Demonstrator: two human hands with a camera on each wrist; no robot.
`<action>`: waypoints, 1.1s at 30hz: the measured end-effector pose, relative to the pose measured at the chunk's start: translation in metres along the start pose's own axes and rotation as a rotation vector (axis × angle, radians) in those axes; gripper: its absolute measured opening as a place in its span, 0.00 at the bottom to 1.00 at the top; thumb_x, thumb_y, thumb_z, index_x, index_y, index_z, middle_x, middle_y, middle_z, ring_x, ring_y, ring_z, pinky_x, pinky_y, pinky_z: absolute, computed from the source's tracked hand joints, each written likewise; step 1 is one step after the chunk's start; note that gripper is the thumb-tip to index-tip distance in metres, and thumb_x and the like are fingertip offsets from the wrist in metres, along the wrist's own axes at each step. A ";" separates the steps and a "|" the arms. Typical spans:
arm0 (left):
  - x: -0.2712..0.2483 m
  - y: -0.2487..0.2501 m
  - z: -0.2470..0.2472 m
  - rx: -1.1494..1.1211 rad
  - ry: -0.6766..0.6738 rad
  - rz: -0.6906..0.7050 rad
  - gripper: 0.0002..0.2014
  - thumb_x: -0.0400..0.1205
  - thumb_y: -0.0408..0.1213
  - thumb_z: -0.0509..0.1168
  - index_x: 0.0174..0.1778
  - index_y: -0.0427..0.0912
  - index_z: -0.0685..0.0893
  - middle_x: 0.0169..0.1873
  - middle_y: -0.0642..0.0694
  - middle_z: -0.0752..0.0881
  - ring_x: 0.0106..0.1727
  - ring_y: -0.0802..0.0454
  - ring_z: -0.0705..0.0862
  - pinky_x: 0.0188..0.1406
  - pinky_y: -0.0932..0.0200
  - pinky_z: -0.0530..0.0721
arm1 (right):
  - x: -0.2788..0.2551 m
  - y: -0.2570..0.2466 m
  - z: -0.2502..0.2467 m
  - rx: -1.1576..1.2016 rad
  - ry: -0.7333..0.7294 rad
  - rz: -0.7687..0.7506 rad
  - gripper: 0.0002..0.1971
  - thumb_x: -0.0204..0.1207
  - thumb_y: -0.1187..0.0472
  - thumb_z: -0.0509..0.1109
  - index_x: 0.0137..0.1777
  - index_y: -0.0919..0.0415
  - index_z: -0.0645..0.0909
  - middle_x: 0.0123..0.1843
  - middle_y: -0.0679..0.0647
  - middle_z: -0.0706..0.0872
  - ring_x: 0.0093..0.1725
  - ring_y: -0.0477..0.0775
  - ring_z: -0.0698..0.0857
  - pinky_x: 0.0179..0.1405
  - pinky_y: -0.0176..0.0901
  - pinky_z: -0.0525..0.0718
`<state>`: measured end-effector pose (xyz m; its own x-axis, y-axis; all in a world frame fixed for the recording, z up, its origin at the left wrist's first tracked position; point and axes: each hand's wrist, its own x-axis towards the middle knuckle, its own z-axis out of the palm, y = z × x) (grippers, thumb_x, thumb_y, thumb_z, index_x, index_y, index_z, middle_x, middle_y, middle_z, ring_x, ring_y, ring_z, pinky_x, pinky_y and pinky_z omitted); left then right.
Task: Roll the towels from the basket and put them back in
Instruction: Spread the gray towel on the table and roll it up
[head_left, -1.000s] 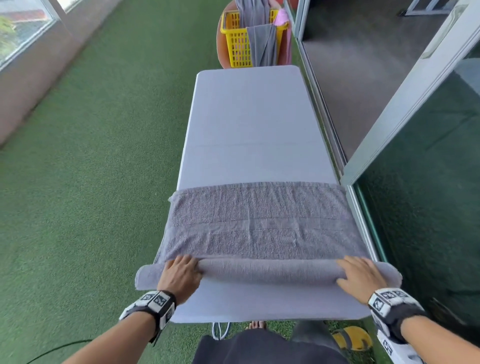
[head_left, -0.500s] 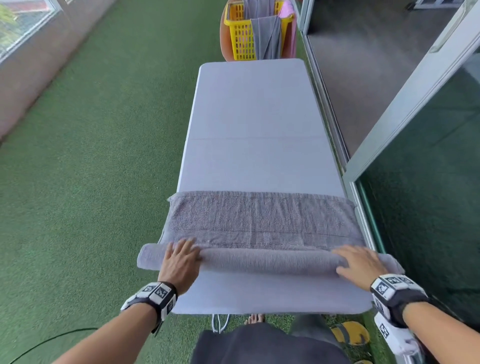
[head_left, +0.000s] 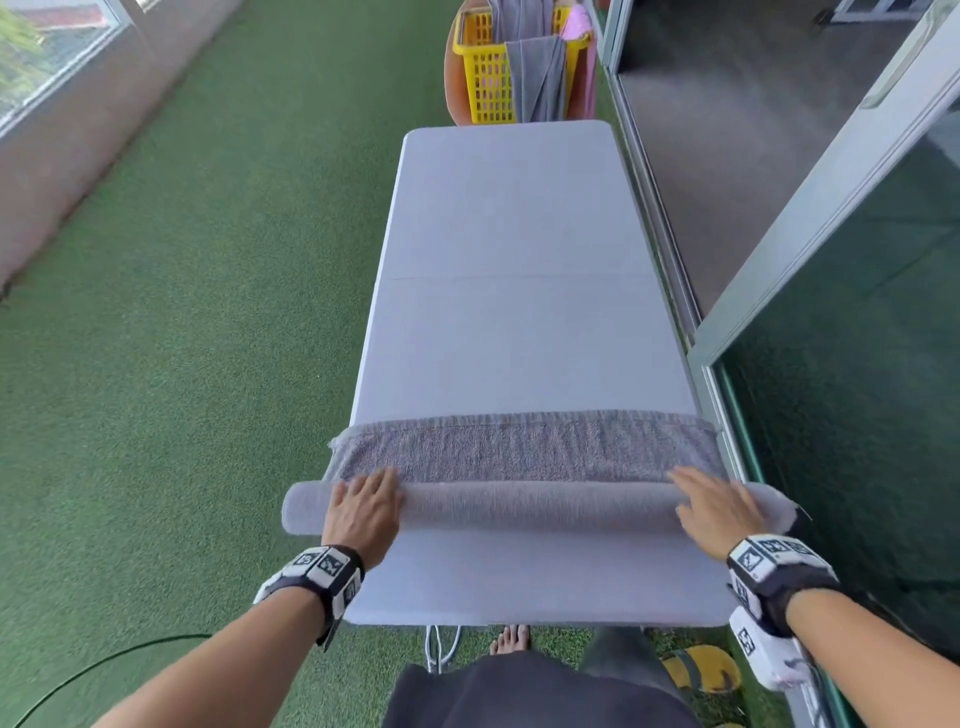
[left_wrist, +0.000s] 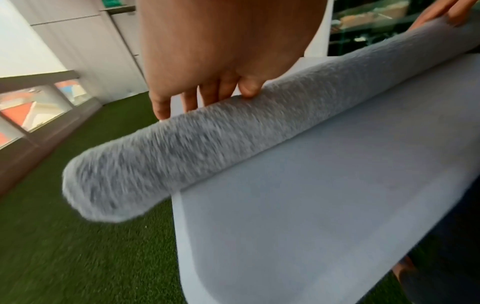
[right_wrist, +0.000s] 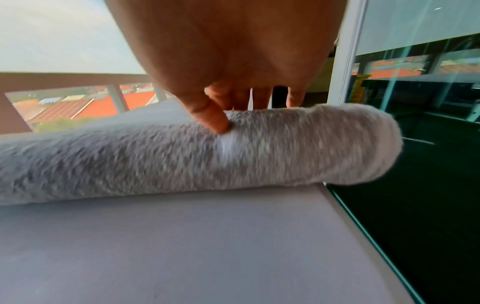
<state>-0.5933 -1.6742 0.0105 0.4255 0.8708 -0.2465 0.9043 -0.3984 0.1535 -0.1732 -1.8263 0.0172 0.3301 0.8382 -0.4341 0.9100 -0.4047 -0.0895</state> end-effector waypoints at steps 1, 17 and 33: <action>0.002 0.001 0.000 -0.008 -0.032 -0.037 0.31 0.86 0.55 0.34 0.81 0.43 0.61 0.80 0.51 0.64 0.80 0.48 0.64 0.80 0.44 0.51 | 0.003 -0.001 -0.001 0.024 0.036 0.006 0.27 0.84 0.46 0.52 0.82 0.48 0.59 0.83 0.44 0.61 0.81 0.47 0.62 0.82 0.58 0.53; 0.002 0.000 0.005 0.031 -0.127 0.022 0.34 0.86 0.58 0.44 0.83 0.43 0.46 0.81 0.50 0.47 0.84 0.48 0.47 0.81 0.44 0.39 | -0.012 -0.016 0.013 0.111 0.080 -0.008 0.29 0.82 0.38 0.55 0.81 0.44 0.61 0.79 0.37 0.64 0.82 0.44 0.60 0.80 0.55 0.42; 0.018 -0.030 0.003 0.068 -0.117 0.081 0.30 0.87 0.48 0.52 0.84 0.44 0.52 0.82 0.47 0.56 0.83 0.46 0.55 0.82 0.47 0.44 | 0.014 0.012 -0.006 -0.126 -0.035 0.032 0.36 0.79 0.34 0.57 0.83 0.42 0.51 0.84 0.40 0.58 0.83 0.47 0.55 0.79 0.64 0.39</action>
<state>-0.6124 -1.6474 -0.0011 0.4943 0.7973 -0.3463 0.8657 -0.4877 0.1128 -0.1564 -1.8171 0.0155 0.3529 0.8112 -0.4662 0.9240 -0.3804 0.0376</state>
